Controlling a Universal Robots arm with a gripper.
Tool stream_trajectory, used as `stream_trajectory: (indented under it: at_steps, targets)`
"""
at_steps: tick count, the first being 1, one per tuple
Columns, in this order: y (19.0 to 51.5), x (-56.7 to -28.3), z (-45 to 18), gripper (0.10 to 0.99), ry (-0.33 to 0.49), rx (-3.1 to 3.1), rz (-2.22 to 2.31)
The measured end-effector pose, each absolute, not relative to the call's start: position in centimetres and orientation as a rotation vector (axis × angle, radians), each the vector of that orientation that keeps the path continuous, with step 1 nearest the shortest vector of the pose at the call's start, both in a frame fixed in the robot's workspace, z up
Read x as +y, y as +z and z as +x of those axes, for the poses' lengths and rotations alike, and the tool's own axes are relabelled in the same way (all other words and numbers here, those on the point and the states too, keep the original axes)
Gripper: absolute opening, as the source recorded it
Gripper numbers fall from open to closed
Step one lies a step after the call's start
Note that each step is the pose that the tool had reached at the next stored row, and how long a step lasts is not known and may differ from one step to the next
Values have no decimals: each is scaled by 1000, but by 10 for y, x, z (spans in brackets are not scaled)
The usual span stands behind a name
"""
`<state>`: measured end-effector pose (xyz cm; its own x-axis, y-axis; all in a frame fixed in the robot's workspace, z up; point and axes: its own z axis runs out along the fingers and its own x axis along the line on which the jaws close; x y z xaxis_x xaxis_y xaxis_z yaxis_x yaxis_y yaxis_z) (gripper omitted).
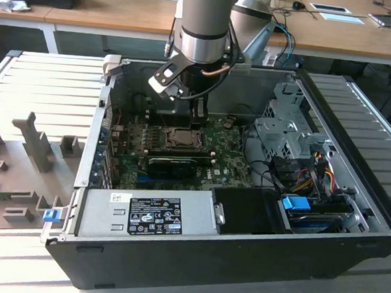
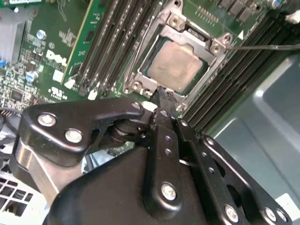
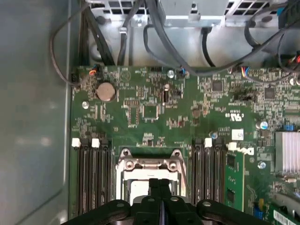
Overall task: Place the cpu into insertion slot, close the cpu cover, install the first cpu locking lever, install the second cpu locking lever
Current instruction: 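Close the cpu cover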
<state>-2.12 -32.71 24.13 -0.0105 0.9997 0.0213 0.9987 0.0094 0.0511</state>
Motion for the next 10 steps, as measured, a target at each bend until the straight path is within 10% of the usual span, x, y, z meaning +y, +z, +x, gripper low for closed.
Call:
stream_trajectory:
  at_steps: [10]
  targets:
    - [230,-326,-44,106,80,2267,2147]
